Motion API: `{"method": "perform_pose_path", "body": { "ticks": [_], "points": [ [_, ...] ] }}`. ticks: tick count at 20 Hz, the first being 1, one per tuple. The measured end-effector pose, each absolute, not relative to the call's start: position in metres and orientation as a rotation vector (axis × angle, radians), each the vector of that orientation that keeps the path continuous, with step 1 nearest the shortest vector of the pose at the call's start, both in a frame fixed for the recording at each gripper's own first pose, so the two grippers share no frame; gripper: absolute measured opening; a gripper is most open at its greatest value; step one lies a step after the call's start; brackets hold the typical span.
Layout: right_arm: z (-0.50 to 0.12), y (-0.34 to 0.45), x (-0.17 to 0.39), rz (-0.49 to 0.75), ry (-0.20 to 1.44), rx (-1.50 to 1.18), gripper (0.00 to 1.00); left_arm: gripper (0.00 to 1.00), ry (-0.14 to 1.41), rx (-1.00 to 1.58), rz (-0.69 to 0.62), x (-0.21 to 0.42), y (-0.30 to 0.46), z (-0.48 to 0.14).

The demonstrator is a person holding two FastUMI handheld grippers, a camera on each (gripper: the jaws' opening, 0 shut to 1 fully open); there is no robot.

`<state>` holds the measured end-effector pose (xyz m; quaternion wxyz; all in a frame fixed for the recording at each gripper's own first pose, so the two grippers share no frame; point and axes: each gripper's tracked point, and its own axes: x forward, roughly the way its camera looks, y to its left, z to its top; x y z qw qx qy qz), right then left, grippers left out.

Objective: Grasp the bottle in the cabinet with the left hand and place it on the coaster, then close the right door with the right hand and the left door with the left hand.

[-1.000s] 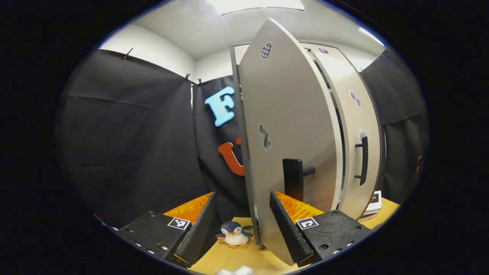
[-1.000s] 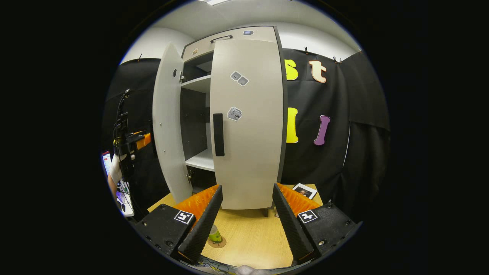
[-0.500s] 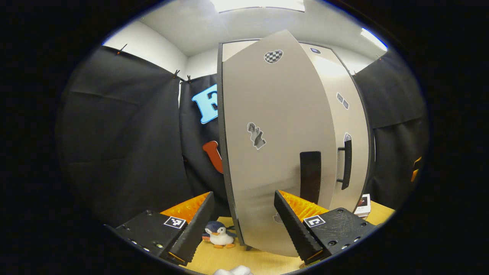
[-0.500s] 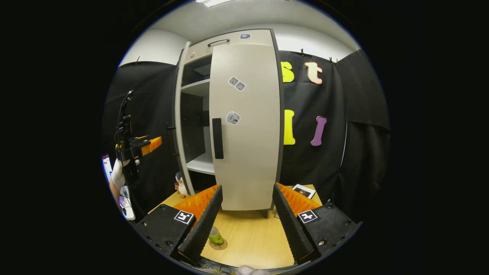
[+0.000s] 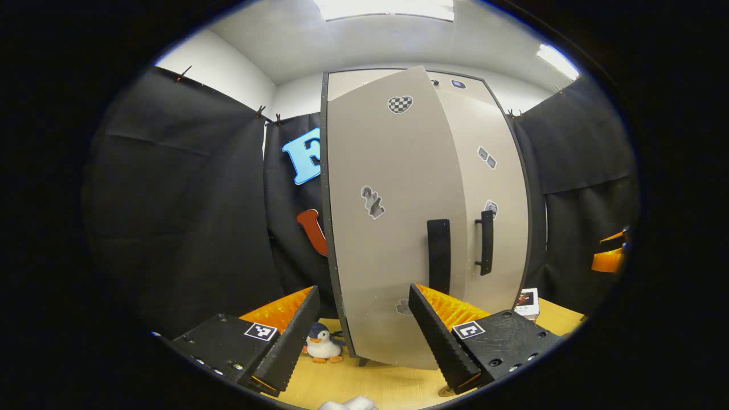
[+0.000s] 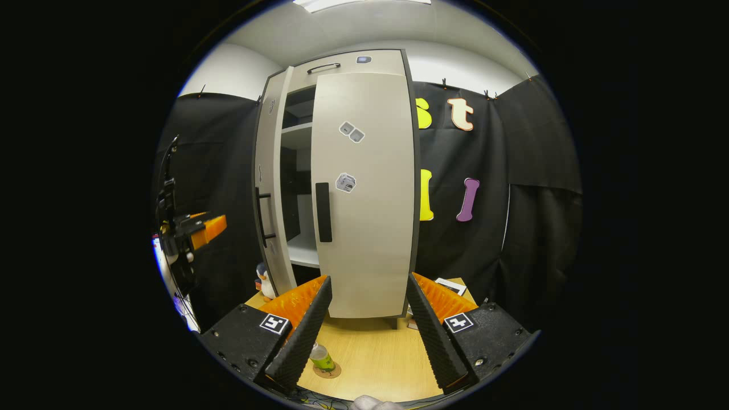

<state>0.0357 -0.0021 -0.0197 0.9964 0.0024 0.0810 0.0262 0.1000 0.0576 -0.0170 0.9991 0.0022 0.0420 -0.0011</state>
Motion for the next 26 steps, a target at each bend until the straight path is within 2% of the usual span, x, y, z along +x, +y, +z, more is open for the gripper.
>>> {"method": "perform_pose_path", "body": {
  "ticks": [12, 26],
  "points": [
    [-0.027, 0.01, 0.02, 0.022, 0.145, 0.022, 0.82, 0.96, 0.15, -0.001, 0.053, 0.024, 0.049, -0.058],
    [-0.03, 0.004, 0.013, 0.0, 0.152, 0.014, 0.82, 0.96, 0.154, -0.039, 0.021, 0.034, 0.036, -0.062]
  ]
}}
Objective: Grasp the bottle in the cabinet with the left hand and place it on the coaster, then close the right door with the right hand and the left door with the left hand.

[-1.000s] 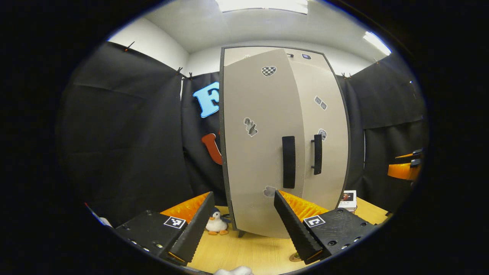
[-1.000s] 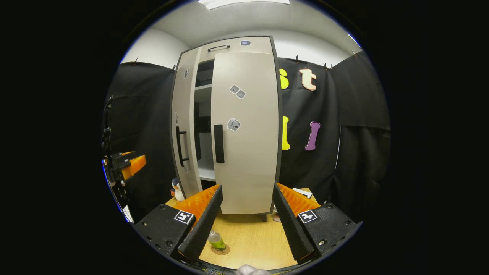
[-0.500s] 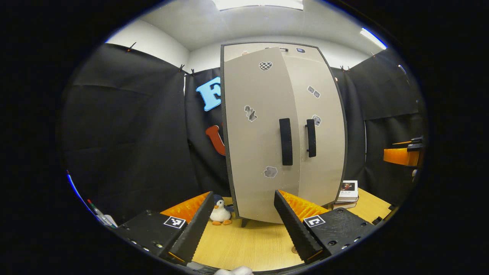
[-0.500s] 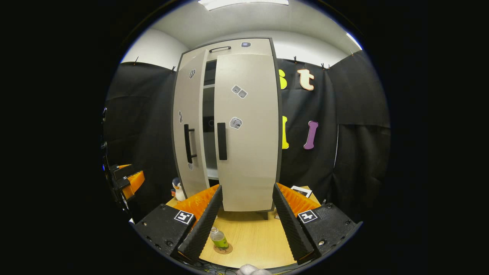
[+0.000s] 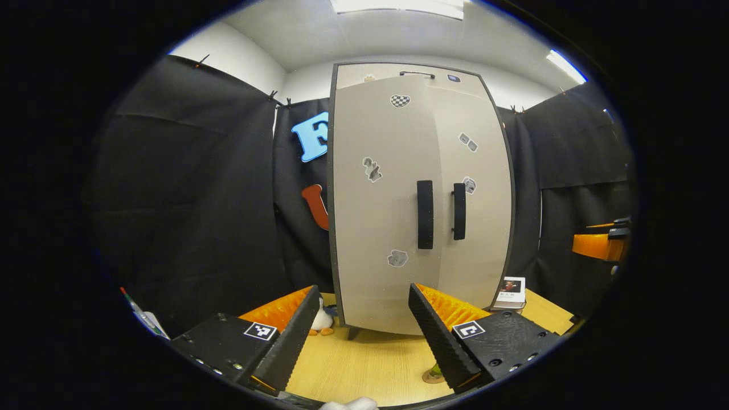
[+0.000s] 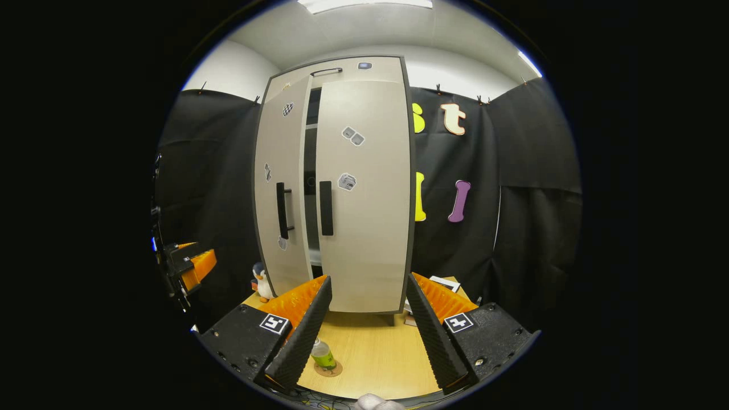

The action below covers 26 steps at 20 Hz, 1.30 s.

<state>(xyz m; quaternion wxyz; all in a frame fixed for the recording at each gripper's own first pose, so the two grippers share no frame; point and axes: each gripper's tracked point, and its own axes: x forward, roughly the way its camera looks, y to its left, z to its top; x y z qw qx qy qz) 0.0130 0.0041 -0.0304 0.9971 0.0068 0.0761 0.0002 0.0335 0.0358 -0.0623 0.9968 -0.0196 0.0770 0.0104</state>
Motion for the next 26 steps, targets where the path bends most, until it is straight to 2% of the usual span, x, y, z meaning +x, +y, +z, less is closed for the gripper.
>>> {"method": "perform_pose_path", "body": {
  "ticks": [7, 26],
  "points": [
    [-0.028, 0.0, 0.011, -0.013, 0.145, 0.009, 0.82, 0.96, 0.159, -0.048, -0.027, 0.038, 0.025, -0.062],
    [-0.029, 0.013, 0.014, 0.008, 0.14, 0.01, 0.82, 0.95, 0.157, -0.035, -0.02, 0.036, 0.033, -0.063]
  ]
}}
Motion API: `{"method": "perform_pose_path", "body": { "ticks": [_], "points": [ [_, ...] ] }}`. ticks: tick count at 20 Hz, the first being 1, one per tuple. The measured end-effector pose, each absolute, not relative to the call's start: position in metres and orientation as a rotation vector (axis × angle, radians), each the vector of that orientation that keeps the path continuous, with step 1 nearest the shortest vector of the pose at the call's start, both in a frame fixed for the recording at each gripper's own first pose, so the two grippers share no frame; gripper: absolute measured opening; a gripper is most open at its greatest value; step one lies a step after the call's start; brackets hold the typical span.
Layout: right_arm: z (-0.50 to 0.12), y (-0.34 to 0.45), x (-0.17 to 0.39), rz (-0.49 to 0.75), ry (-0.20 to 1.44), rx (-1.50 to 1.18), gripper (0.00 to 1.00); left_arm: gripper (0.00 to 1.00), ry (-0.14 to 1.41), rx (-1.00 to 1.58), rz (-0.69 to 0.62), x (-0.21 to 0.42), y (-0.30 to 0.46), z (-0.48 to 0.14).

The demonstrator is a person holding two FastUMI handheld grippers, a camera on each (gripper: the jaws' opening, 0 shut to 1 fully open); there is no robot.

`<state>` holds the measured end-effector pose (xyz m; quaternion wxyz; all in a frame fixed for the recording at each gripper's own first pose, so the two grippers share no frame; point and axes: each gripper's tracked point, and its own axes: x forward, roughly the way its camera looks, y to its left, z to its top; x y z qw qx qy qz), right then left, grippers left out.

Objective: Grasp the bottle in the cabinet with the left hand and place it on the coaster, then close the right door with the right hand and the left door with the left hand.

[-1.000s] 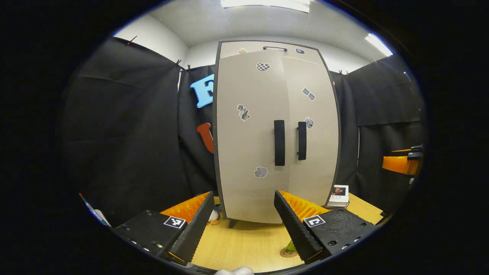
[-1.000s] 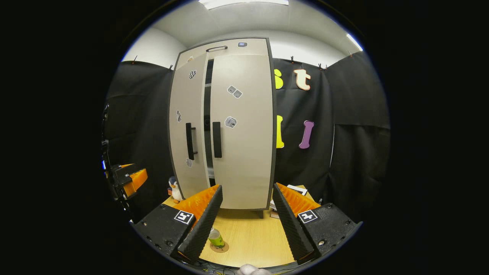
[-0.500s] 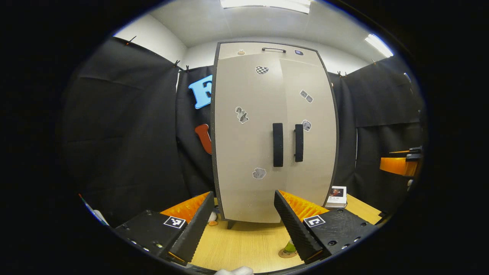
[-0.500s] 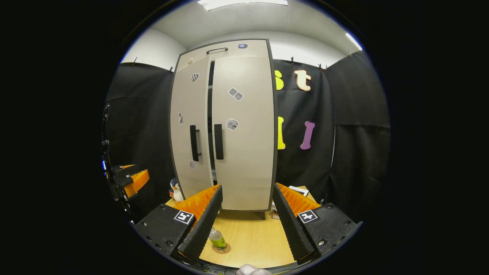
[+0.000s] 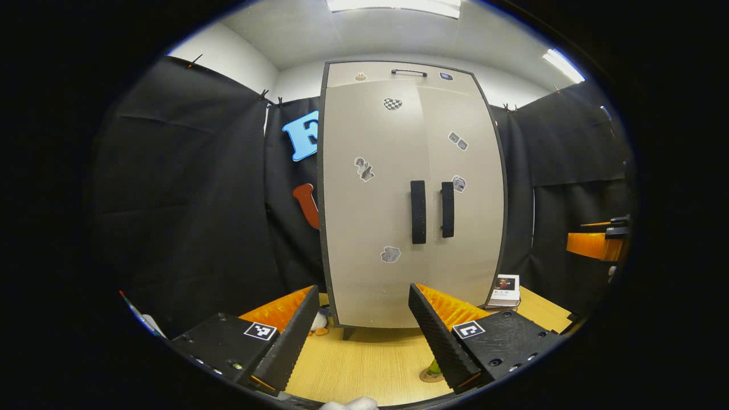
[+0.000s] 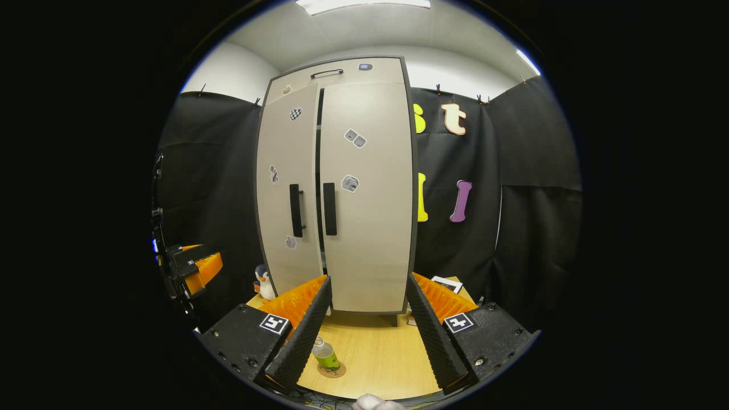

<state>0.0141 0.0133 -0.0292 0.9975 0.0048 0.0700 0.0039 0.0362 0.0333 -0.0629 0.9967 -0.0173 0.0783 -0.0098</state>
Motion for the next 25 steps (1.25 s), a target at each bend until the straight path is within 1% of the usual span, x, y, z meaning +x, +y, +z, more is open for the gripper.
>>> {"method": "perform_pose_path", "body": {
  "ticks": [1, 22, 25],
  "points": [
    [-0.028, 0.014, 0.014, 0.008, 0.138, 0.011, 0.82, 0.96, 0.156, -0.035, -0.02, 0.037, 0.033, -0.063],
    [-0.033, 0.021, 0.018, -0.009, 0.143, -0.009, 0.82, 0.96, 0.192, -0.049, -0.057, 0.044, 0.032, -0.082],
    [-0.034, 0.023, 0.018, 0.005, 0.144, -0.002, 0.82, 0.96, 0.196, -0.042, -0.051, 0.04, 0.032, -0.083]
  ]
}}
